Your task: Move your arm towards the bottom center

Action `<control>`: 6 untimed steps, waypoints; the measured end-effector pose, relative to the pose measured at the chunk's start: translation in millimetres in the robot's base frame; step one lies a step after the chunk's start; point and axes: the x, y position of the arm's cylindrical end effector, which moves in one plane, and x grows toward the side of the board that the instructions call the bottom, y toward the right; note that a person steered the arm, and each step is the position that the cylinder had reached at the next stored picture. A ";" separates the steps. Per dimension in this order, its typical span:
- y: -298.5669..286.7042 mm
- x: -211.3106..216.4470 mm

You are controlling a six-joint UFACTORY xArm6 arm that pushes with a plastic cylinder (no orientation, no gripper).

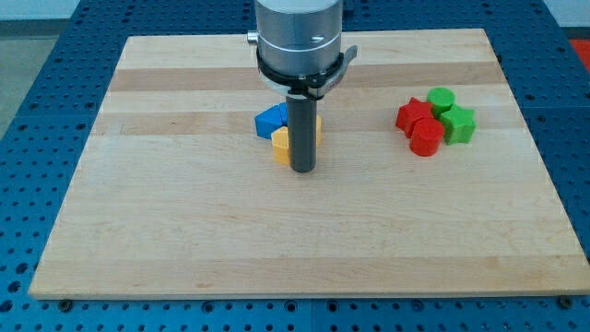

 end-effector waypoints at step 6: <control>-101.1 1.6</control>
